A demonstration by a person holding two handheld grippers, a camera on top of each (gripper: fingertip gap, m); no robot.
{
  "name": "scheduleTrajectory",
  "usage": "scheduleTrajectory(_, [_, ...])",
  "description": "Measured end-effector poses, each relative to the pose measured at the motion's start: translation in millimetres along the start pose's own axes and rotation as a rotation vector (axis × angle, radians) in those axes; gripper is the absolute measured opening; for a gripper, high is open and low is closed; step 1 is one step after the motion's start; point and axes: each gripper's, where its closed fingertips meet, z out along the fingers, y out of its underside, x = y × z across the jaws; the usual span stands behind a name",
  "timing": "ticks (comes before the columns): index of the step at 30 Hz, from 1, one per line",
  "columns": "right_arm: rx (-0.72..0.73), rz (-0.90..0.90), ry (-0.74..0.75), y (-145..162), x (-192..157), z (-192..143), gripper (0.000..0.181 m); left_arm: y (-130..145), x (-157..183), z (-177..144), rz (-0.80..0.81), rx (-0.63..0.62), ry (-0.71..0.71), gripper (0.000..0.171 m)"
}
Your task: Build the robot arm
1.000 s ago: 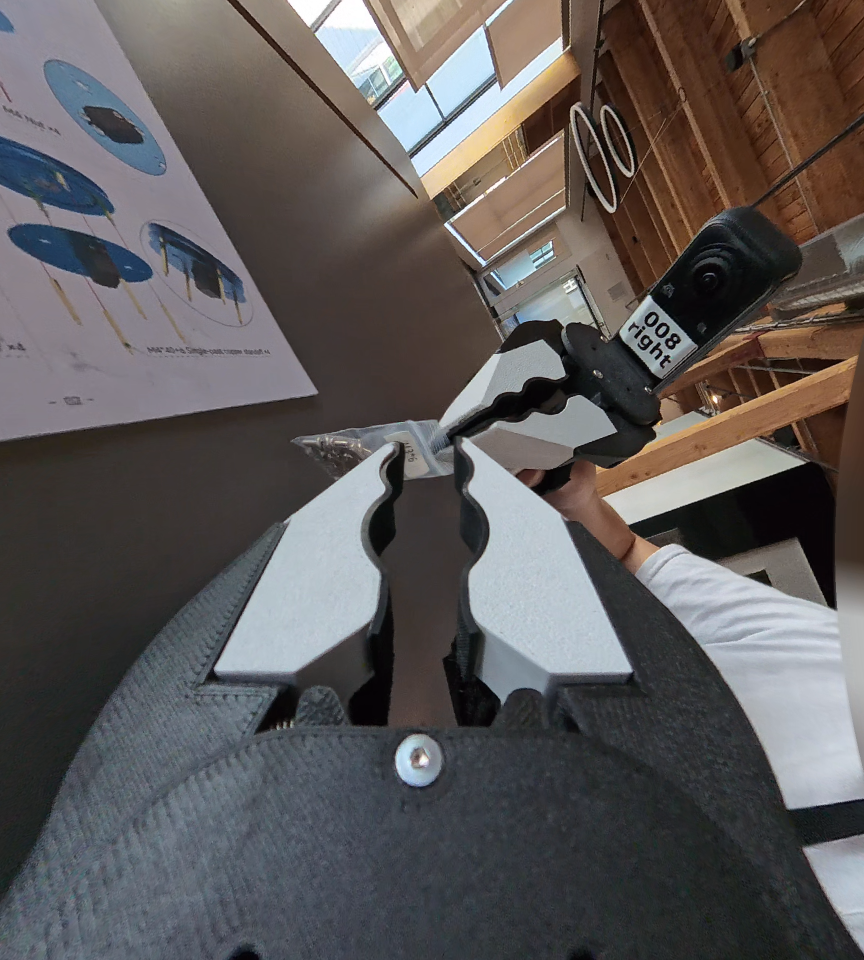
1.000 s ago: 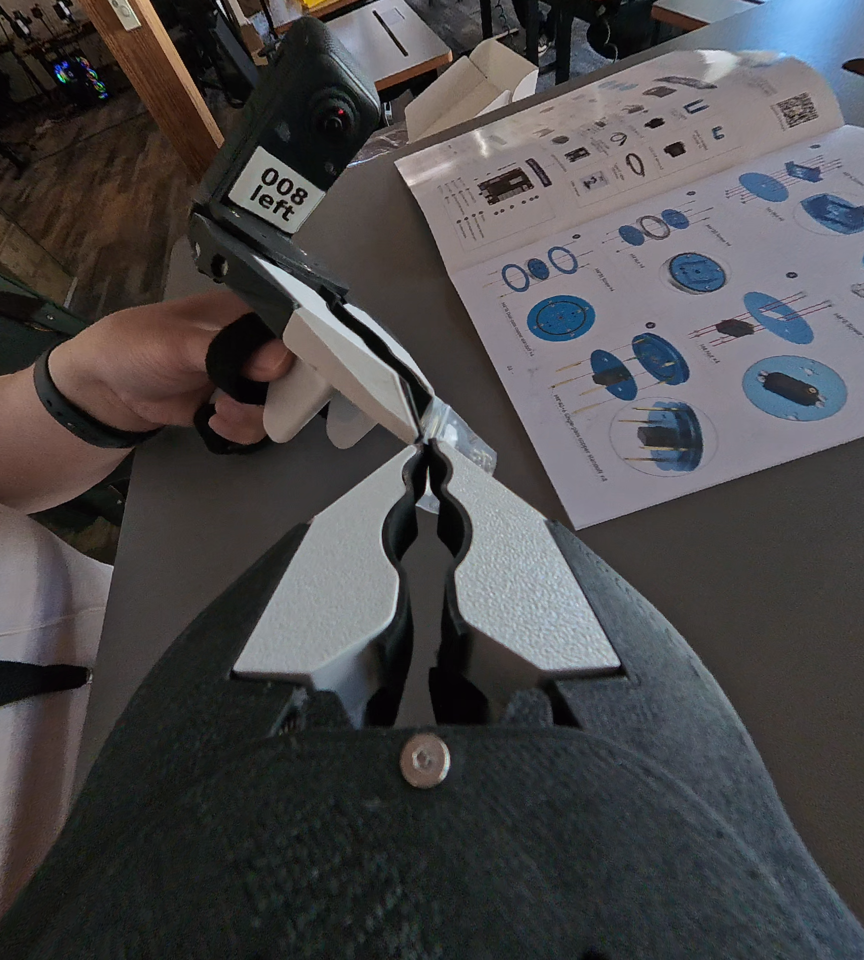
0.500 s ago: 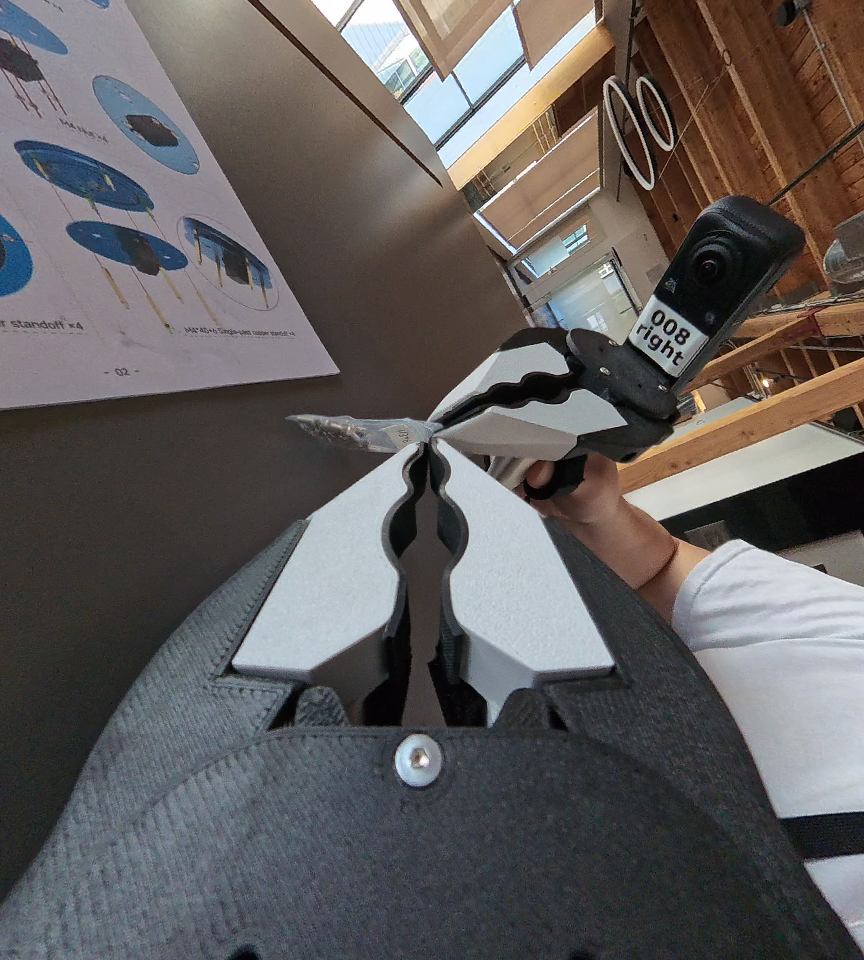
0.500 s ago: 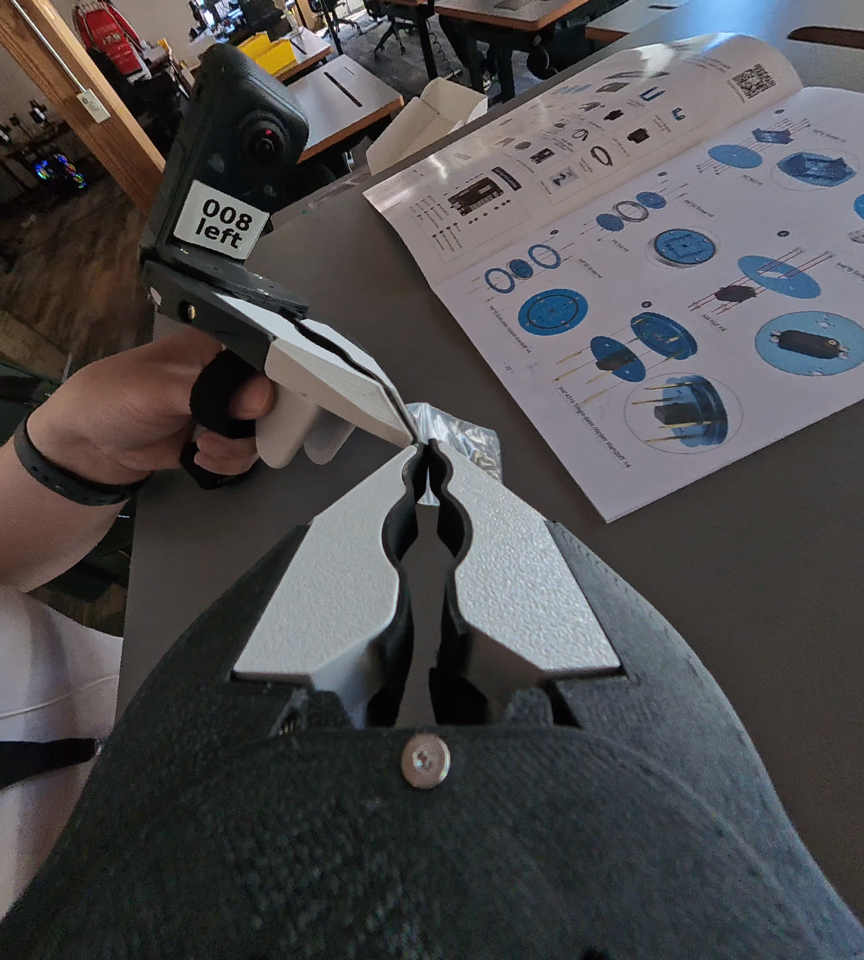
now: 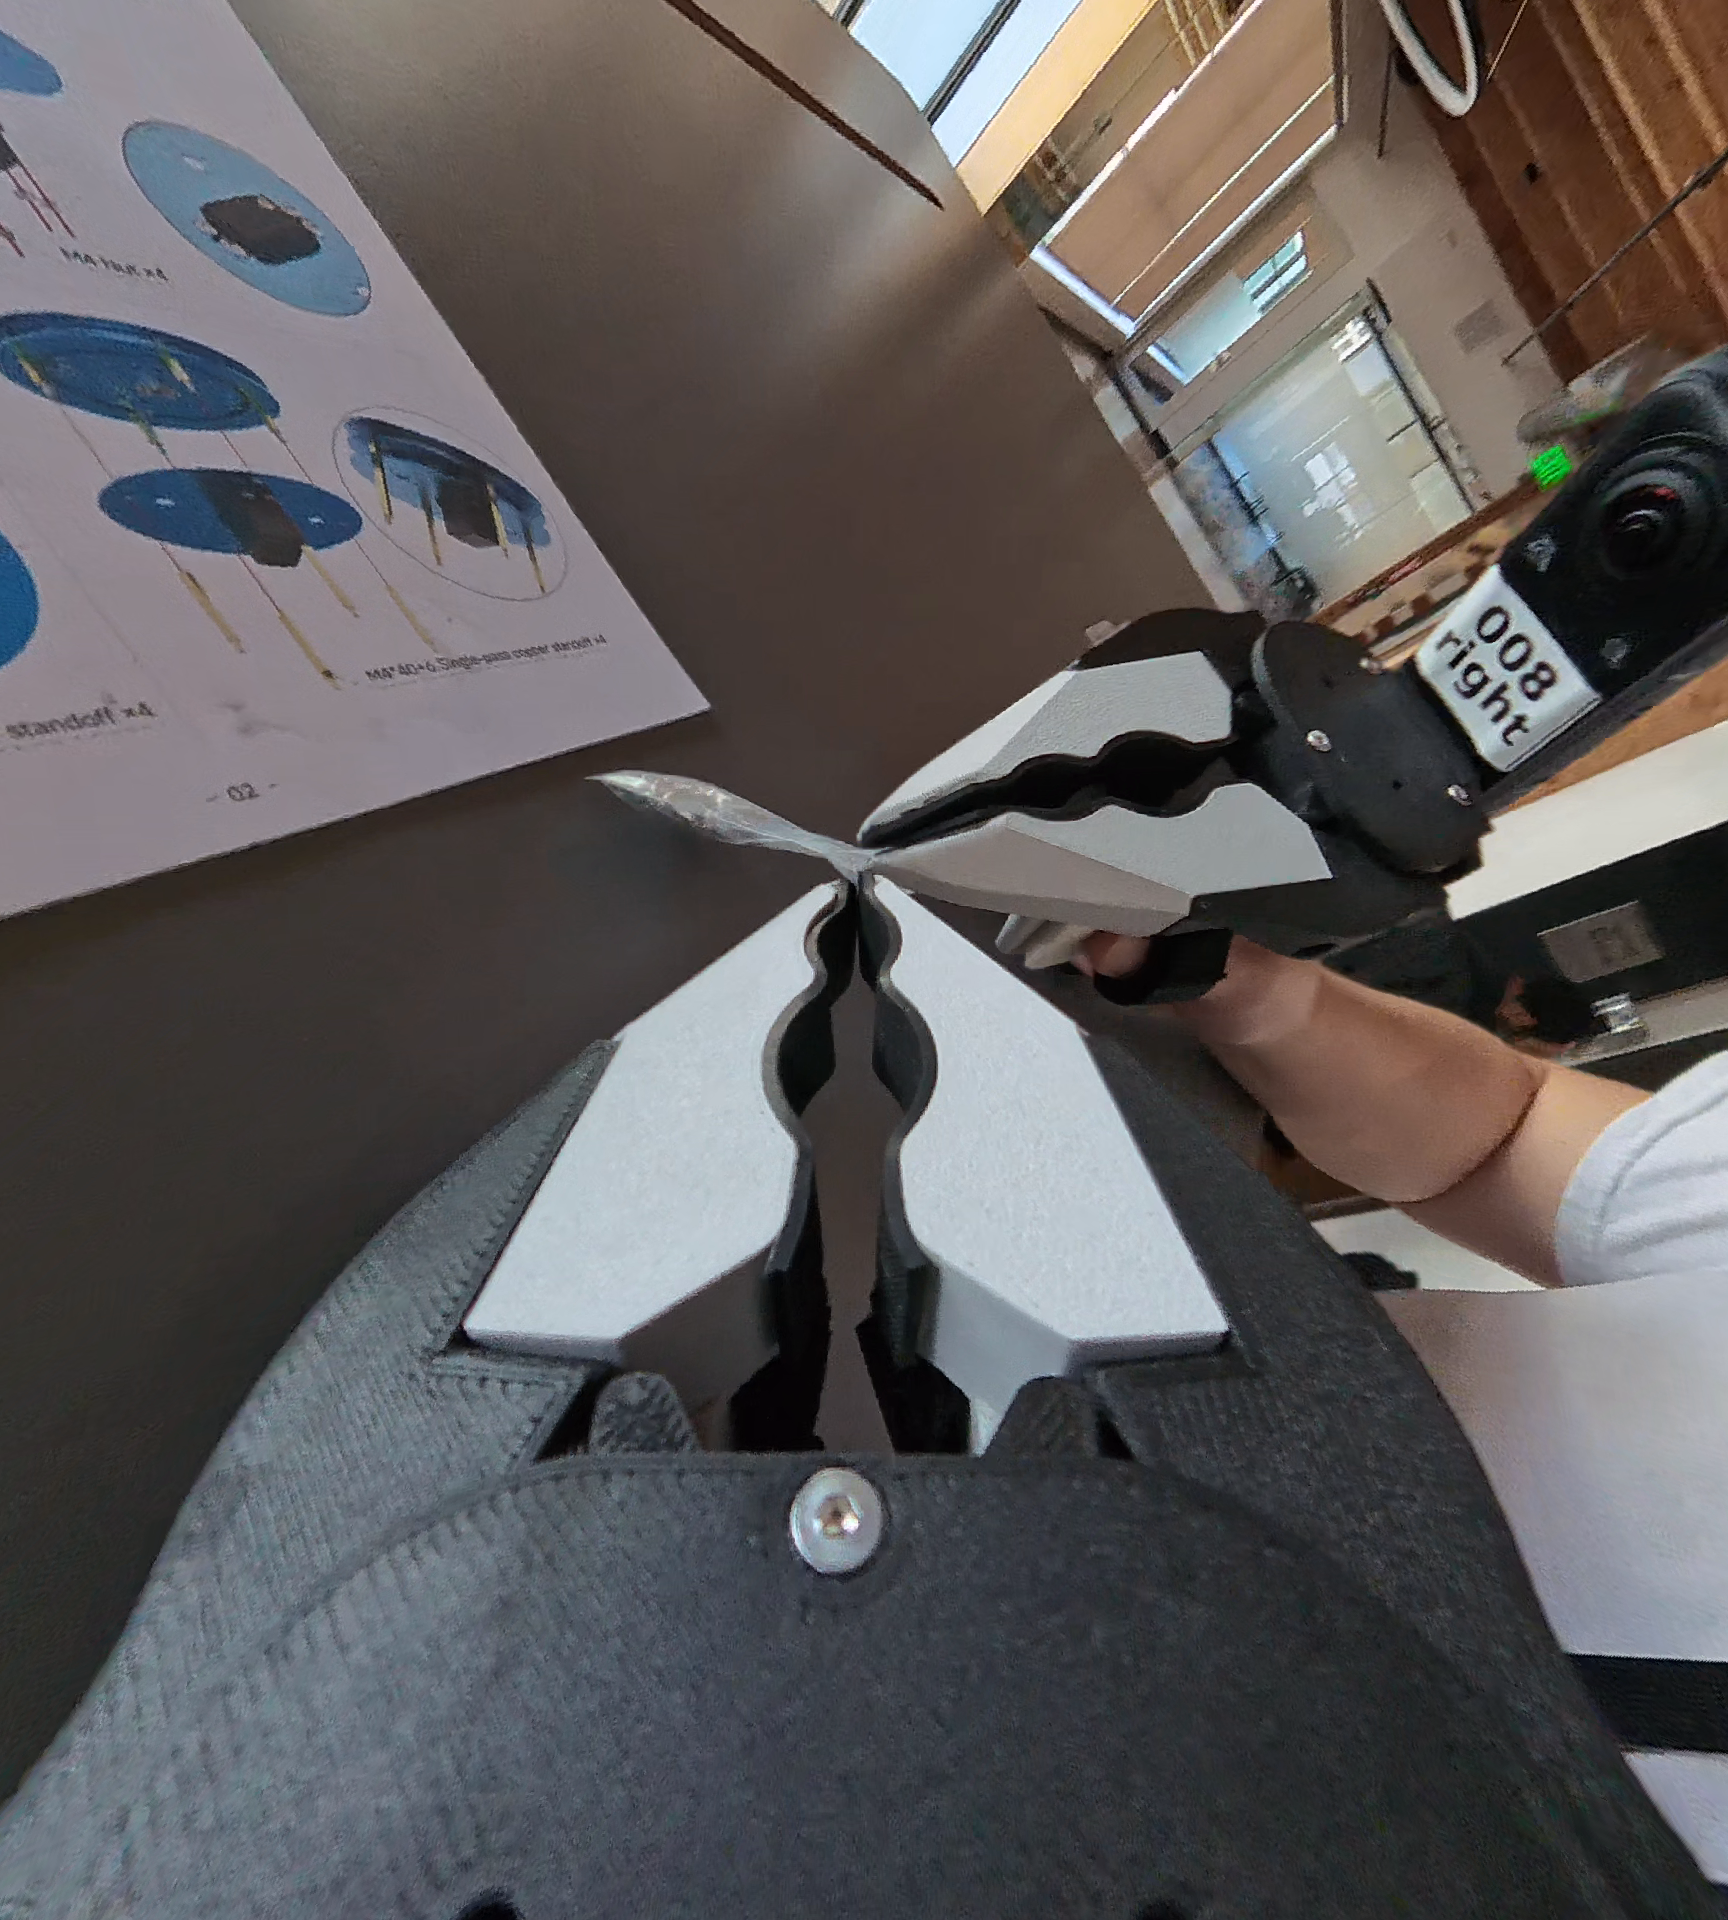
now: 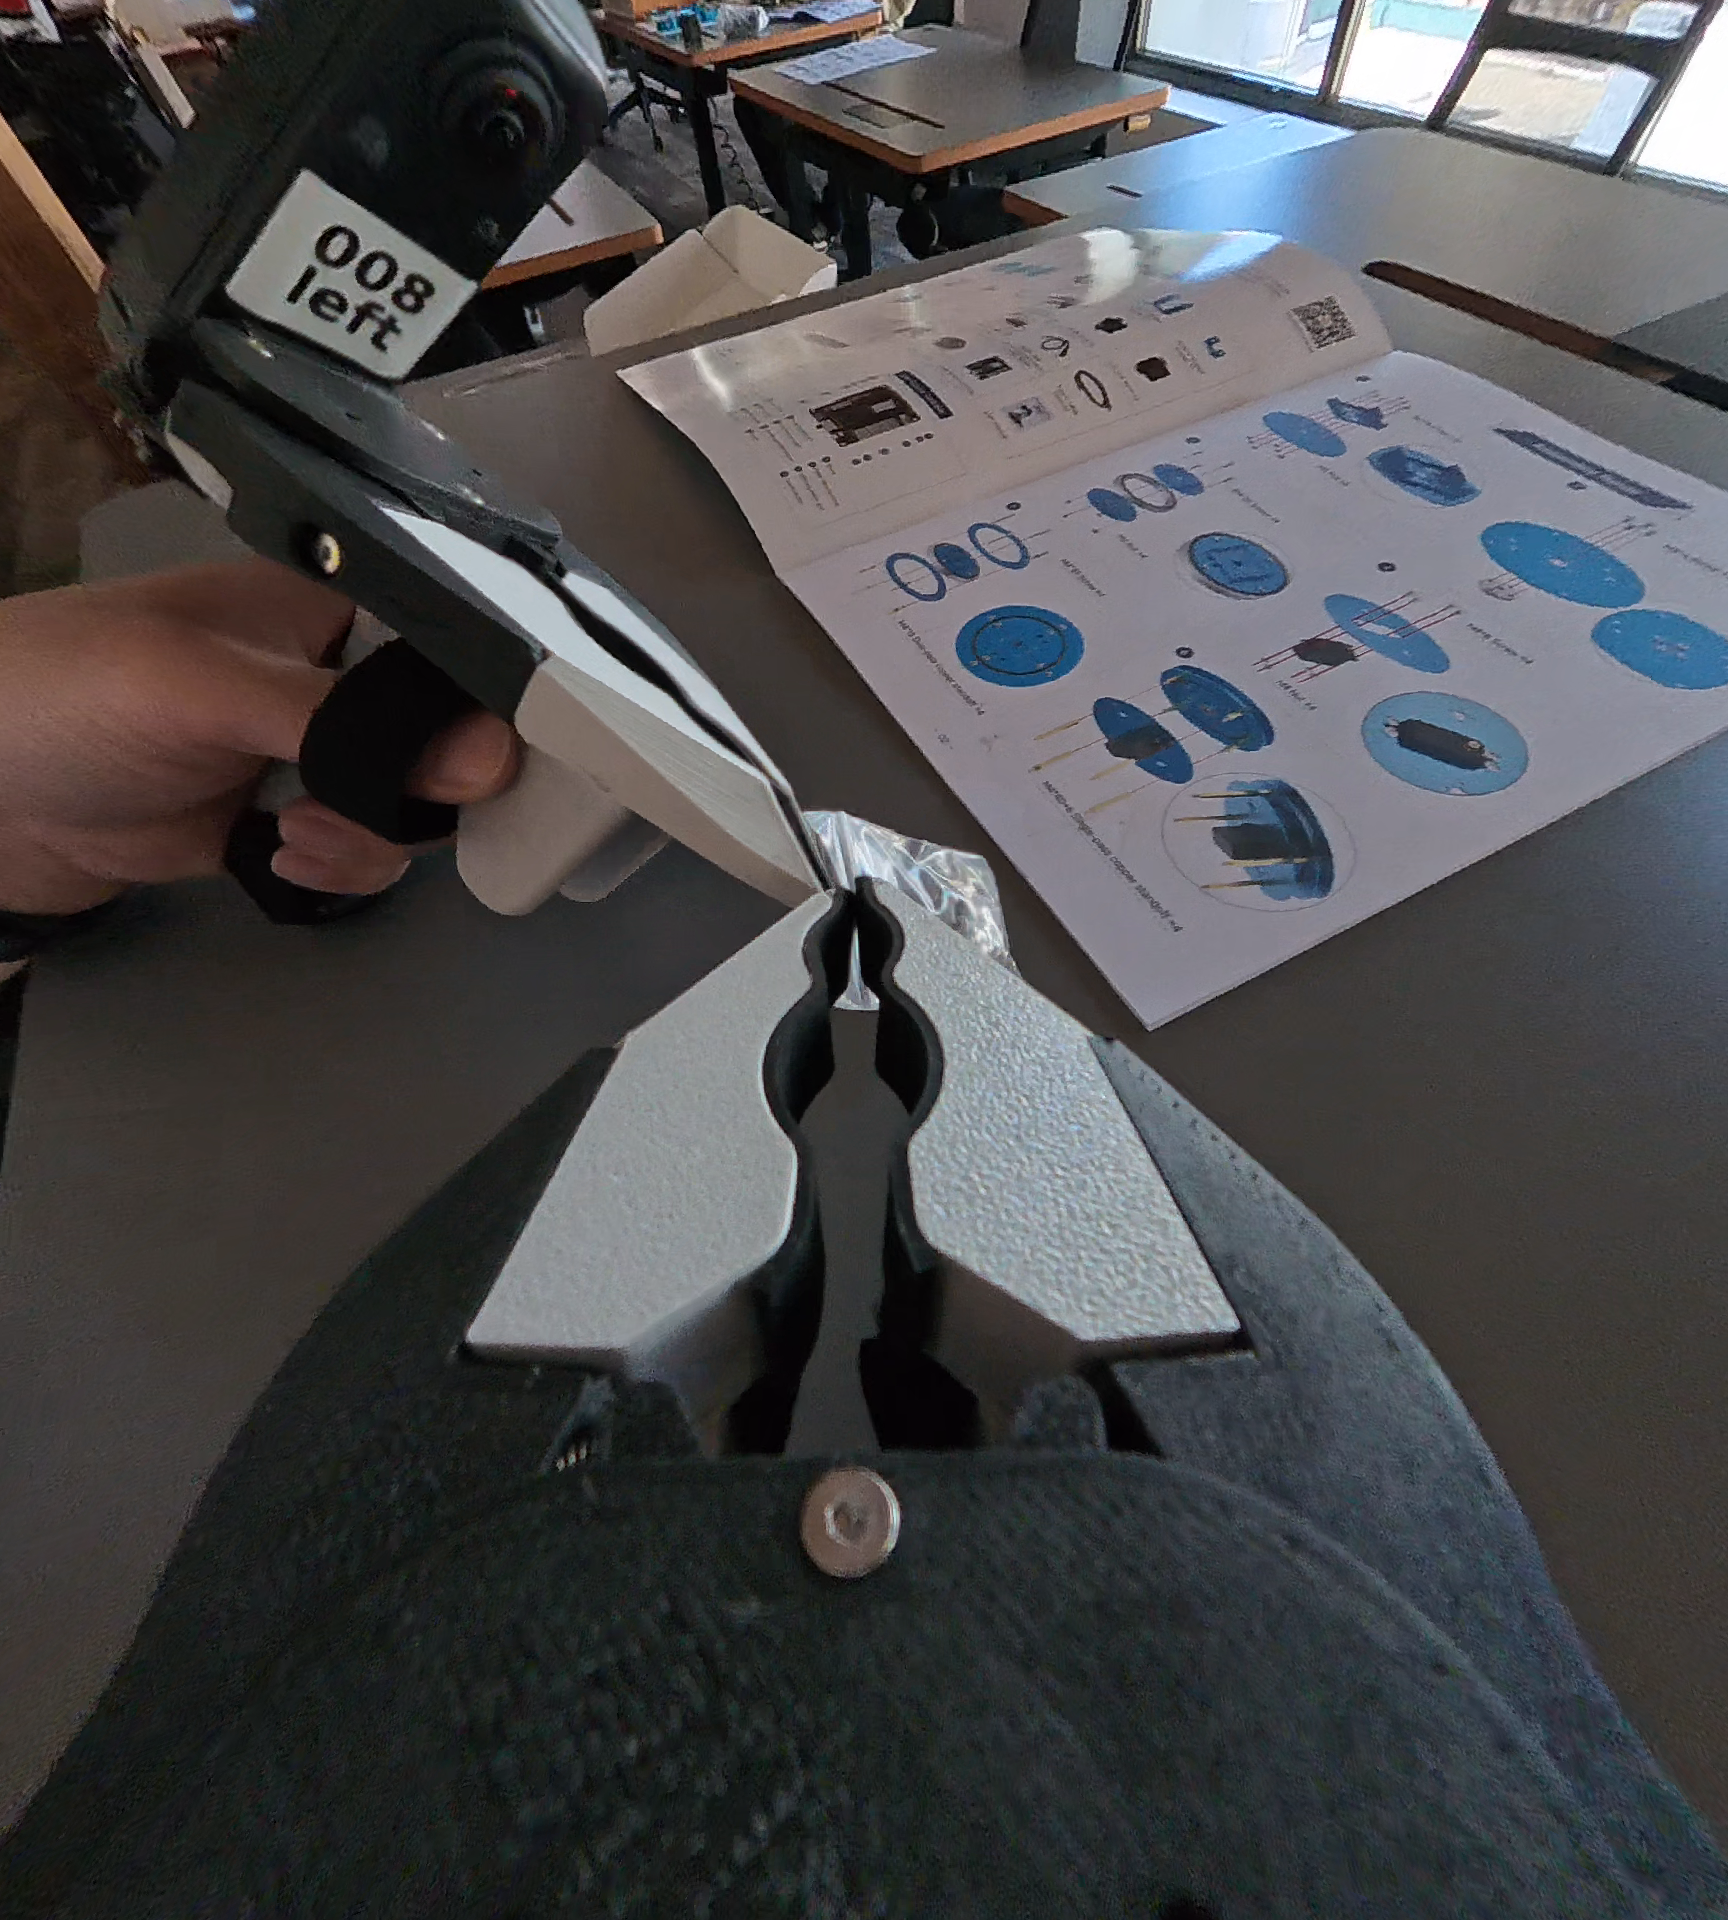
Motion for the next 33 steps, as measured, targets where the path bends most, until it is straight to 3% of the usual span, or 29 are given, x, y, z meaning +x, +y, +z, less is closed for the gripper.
scheduleTrajectory(5, [-0.025, -0.072, 0.036, 2.3, -1.0, 1.8, 0.000, 1.0, -1.5, -0.2, 0.080, -0.030, -0.035, 0.000])
scheduleTrajectory(23, [-0.021, -0.424, 0.403, -13.8, 11.5, 3.4, 0.000, -3.7, -14.9, -2.1, -0.009, 0.013, -0.070, 0.000])
scheduleTrajectory(28, [-0.010, -0.375, 0.374, -13.3, 14.5, 0.8, 0.000, -2.0, -13.9, -0.4, -0.020, -0.001, -0.055, 0.000])
scheduleTrajectory(33, [-0.039, -0.394, 0.346, -9.6, 12.8, 3.3, 0.000, 0.6, -16.1, -1.2, 0.046, -0.016, -0.130, 0.000])
